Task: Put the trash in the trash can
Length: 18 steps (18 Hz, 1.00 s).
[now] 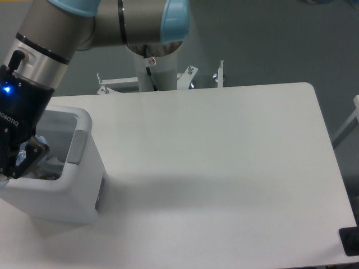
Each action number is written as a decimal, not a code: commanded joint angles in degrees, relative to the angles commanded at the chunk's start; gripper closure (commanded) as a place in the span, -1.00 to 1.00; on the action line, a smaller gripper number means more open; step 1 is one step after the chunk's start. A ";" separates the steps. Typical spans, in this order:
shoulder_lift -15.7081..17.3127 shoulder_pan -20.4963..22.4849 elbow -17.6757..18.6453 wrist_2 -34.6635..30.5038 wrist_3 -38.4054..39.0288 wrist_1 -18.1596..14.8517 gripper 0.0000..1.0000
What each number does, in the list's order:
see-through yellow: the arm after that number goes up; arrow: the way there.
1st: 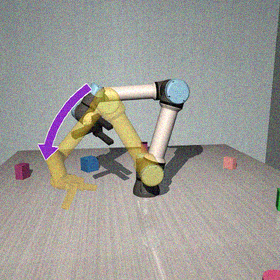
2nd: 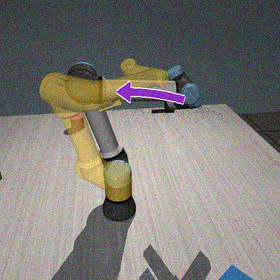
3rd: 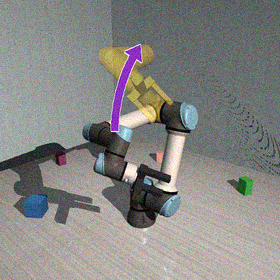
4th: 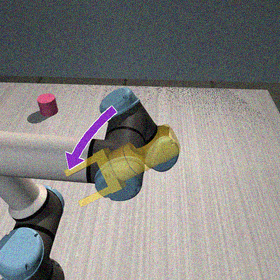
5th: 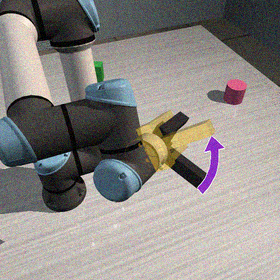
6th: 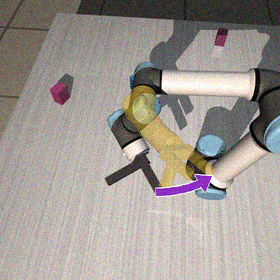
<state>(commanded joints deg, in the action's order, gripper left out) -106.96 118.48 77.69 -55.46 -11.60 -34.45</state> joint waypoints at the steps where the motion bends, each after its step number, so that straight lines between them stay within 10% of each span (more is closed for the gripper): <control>1: 0.18 -0.09 0.35 0.00 -0.09 0.00 -0.08; 8: 2.99 -0.09 4.13 0.00 -2.02 0.00 -1.00; 18: 3.61 6.14 4.40 -0.44 -2.02 -0.26 -1.00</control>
<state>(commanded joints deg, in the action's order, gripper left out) -103.36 124.62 82.09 -55.90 -13.62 -34.72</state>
